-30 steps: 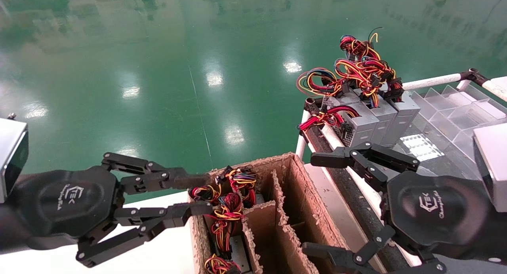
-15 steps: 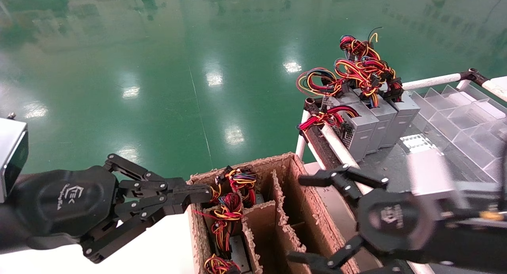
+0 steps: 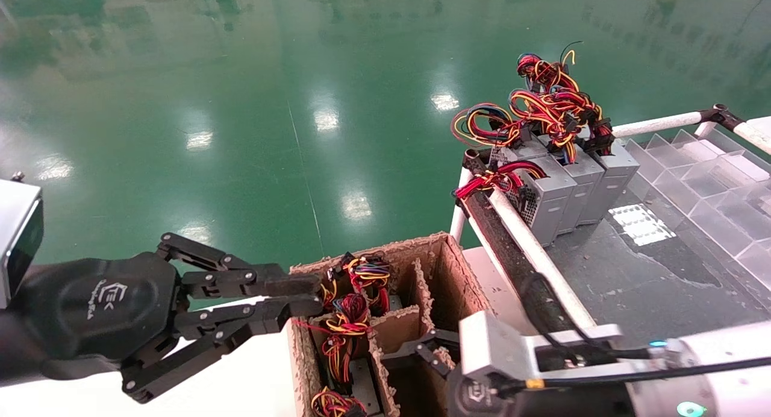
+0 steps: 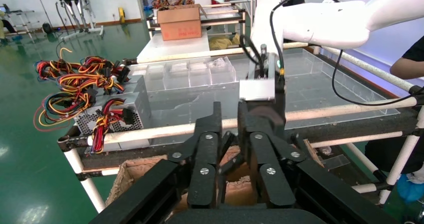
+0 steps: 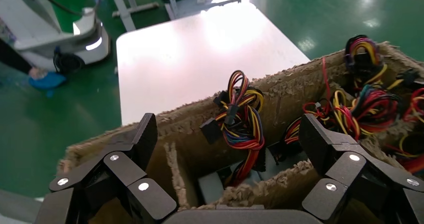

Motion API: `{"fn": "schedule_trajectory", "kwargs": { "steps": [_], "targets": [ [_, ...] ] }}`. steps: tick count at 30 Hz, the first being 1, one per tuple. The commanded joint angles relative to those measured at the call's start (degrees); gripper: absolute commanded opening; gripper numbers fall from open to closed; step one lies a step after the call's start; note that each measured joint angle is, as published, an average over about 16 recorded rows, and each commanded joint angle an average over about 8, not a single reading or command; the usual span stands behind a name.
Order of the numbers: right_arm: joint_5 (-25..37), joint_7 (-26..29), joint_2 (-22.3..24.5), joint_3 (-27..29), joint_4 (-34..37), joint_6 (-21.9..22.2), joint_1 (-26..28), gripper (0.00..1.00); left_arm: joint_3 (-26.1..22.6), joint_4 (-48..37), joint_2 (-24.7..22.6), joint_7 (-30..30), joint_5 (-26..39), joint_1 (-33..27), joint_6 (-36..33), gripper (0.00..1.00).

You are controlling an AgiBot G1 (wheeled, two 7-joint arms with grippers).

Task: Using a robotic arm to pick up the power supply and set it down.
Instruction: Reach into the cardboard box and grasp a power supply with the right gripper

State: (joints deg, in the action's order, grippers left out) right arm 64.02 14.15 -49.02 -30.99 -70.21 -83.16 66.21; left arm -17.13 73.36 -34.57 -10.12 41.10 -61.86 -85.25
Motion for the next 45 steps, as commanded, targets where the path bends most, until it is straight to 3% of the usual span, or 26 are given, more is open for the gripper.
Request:
{"fn": "schedule_trajectory", "kwargs": {
  "steps": [1,6,8,26,45],
  "targets": [
    [1.6,-0.4,-1.6,-1.0,1.0,-0.1,0.7,0.74,0.0,0.0,0.0,0.0,0.0,0.0,0.0,1.00],
    [4.1,-2.1,-4.1,-2.4,2.0,1.1,0.8,0.11,0.0,0.0,0.0,0.0,0.0,0.0,0.0,1.00],
    [4.8,-2.6,-4.9,-2.7,2.1,1.7,0.7,0.00,0.0,0.0,0.0,0.0,0.0,0.0,0.0,1.00],
    [8.1,-7.0,-8.4,-3.6,1.4,6.8,-2.2,0.00,-0.1,0.0,0.0,0.0,-0.1,0.0,0.0,1.00],
    [8.7,-7.5,-9.8,-3.8,3.3,7.8,-2.1,0.00,-0.1,0.0,0.1,0.1,-0.1,0.0,0.1,1.00]
  ]
}}
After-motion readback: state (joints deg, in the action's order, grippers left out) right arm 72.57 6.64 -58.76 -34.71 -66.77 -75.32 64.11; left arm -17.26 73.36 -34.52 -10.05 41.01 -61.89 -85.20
